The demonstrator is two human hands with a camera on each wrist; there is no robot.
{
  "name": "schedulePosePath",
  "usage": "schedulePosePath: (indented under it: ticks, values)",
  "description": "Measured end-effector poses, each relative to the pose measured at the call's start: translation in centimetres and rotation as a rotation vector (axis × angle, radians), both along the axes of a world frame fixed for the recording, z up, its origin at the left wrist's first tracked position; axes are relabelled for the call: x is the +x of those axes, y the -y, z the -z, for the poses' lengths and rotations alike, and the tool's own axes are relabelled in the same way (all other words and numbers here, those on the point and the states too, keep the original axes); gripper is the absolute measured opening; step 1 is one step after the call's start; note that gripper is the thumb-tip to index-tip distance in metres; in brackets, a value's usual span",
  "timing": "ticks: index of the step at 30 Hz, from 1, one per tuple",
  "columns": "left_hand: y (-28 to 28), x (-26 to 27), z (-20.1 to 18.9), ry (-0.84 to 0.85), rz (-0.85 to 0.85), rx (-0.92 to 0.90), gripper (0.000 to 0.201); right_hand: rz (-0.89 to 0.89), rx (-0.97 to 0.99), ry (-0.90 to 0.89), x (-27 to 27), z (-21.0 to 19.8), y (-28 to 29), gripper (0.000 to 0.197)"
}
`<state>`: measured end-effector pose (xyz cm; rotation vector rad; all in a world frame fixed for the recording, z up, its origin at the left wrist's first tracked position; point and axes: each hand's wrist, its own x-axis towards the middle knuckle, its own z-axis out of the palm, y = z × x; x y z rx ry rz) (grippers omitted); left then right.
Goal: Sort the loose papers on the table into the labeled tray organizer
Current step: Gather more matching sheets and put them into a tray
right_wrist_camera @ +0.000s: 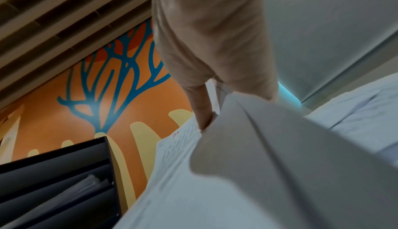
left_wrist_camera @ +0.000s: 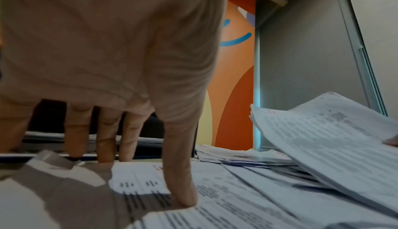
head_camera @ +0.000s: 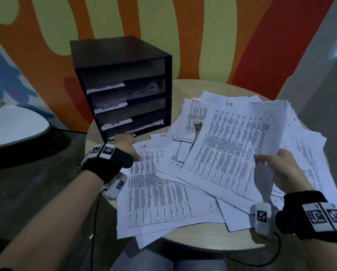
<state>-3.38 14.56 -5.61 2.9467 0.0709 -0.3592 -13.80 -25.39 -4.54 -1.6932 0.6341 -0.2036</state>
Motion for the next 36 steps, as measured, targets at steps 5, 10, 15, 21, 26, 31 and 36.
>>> schedulePosePath:
  ticks: [5, 10, 15, 21, 26, 31, 36]
  values:
    - [0.0, -0.5, -0.6, 0.036, -0.028, -0.036, 0.032, -0.016, 0.001, -0.001, 0.3, 0.4, -0.1, 0.020]
    - [0.5, -1.1, -2.1, 0.463, -0.119, -0.635, 0.007, -0.073, -0.033, -0.023, 0.2, 0.7, -0.4, 0.012]
    - [1.2, -2.1, -4.7, 0.019, -0.062, -0.939, 0.034, -0.131, -0.034, -0.054, 0.3, 1.2, -0.5, 0.010]
    - [2.6, -3.2, -5.8, 0.117, 0.039, -0.323, 0.008, -0.156, -0.067, -0.080, 0.3, 1.4, -0.7, 0.013]
    - [1.7, -4.6, -14.0, 0.612, 0.105, -0.564, 0.018, -0.150, -0.108, -0.104, 0.1, 1.3, -0.8, 0.011]
    - [2.5, -5.4, -17.5, 0.672, 0.148, -0.996, 0.010, -0.158, -0.078, -0.064, 0.0, 1.0, -1.3, 0.011]
    - [7.1, -3.2, -11.9, 0.330, -0.015, -1.174, 0.025, -0.166, 0.035, 0.011, -0.2, -0.3, -2.2, 0.007]
